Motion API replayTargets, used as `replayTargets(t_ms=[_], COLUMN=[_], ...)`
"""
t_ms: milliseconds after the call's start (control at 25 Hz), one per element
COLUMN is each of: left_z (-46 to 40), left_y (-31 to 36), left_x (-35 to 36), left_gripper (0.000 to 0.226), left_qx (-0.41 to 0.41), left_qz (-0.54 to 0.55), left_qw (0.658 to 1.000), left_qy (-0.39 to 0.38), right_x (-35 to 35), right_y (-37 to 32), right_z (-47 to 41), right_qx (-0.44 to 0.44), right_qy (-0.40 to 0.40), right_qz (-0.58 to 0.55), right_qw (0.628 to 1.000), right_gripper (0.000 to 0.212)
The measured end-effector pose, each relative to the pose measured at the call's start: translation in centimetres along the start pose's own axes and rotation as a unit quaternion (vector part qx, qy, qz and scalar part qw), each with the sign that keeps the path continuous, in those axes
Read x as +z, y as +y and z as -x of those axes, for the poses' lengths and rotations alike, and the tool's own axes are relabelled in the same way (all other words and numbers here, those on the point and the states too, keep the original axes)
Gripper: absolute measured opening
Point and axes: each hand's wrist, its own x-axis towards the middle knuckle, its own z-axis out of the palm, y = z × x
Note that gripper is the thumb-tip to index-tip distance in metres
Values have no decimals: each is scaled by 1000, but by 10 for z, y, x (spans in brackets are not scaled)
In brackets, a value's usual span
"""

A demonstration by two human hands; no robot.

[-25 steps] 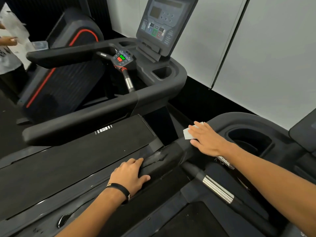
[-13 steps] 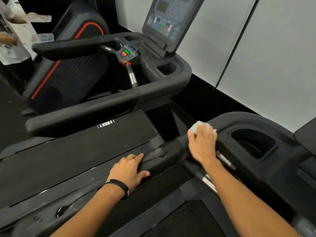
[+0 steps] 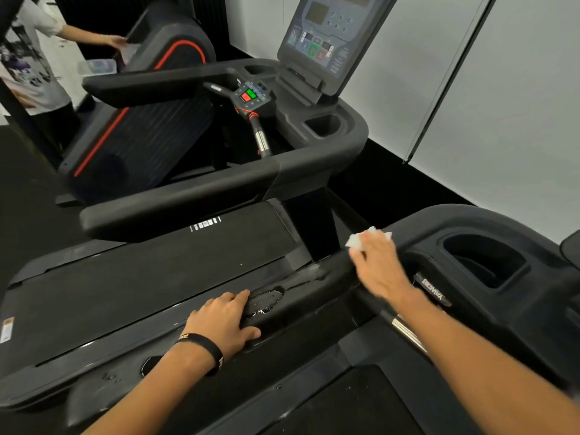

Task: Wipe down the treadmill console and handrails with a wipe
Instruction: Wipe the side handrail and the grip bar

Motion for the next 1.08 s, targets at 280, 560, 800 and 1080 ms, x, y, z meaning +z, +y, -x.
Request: replayTargets(t_ms=[280, 560, 800, 1080], left_z=[-12, -3, -8, -7], left_y=[12, 9, 6, 5], left_x=[-11, -8, -4, -2], left_gripper=[60, 75, 79, 82], left_qx=[19, 17, 30, 30], left_qz=[-6, 13, 28, 36], left_qw=[999, 1000, 999, 999], left_qy=[-44, -8, -5, -1], right_x=[23, -4, -14, 12], right_y=[-110, -47, -10, -64], right_z=[69, 35, 11, 36], right_qx=[-59, -91, -128, -57], right_qy=[-80, -50, -101, -64], right_qz=[-76, 81, 115, -35], right_qw=[992, 991, 980, 996], right_gripper=[78, 63, 64, 60])
